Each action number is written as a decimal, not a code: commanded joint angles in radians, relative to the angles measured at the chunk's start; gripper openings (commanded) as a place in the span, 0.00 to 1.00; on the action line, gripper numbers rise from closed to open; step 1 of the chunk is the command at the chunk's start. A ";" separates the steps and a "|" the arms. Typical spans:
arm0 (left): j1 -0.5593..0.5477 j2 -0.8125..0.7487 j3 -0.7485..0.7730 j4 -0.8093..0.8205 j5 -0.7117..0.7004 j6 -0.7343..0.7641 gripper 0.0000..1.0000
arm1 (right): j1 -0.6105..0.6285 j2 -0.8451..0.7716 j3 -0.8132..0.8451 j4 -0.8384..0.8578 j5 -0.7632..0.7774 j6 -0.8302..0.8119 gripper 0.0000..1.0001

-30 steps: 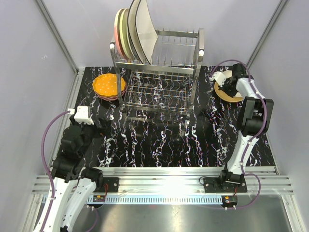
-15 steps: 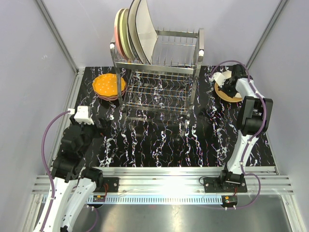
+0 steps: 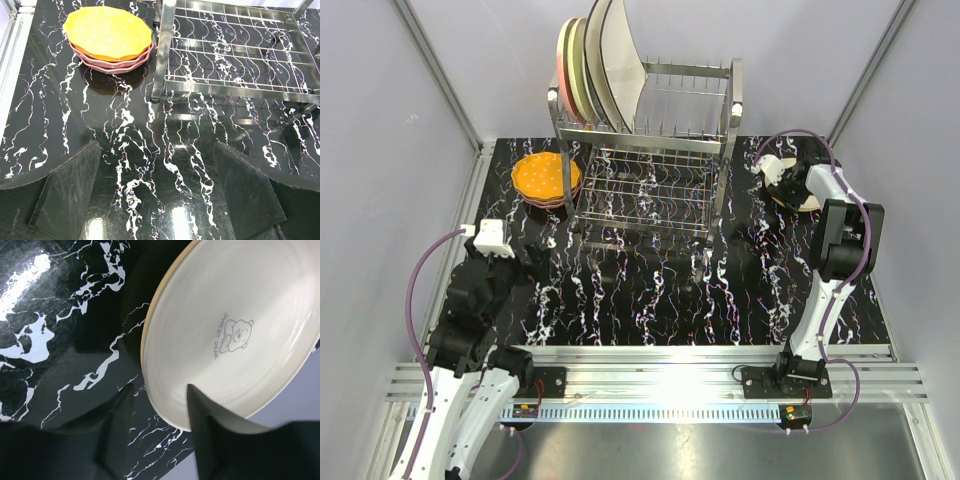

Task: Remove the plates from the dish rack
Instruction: Place the plate on the table

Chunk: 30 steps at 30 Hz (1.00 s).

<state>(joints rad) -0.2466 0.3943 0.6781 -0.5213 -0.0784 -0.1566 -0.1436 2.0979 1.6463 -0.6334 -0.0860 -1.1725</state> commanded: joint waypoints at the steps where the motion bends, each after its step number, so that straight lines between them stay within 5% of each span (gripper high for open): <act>1: 0.003 -0.002 0.001 0.050 0.019 0.011 0.99 | 0.007 -0.105 -0.006 0.011 0.009 0.019 0.56; 7: 0.004 -0.002 0.003 0.050 0.017 0.011 0.99 | 0.006 -0.243 -0.048 0.027 -0.011 0.157 0.79; 9: 0.003 -0.005 0.003 0.049 0.019 0.011 0.99 | 0.007 -0.318 -0.077 0.028 -0.024 0.227 0.99; 18: 0.003 -0.003 0.005 0.052 0.029 0.011 0.99 | -0.039 -0.738 -0.385 0.138 -0.274 0.686 1.00; 30: 0.003 -0.003 0.003 0.047 0.026 0.011 0.99 | -0.040 -1.041 -0.306 -0.123 -0.861 0.785 1.00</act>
<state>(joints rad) -0.2466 0.3943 0.6781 -0.5213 -0.0738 -0.1566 -0.1875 1.0798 1.2675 -0.7006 -0.7288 -0.4767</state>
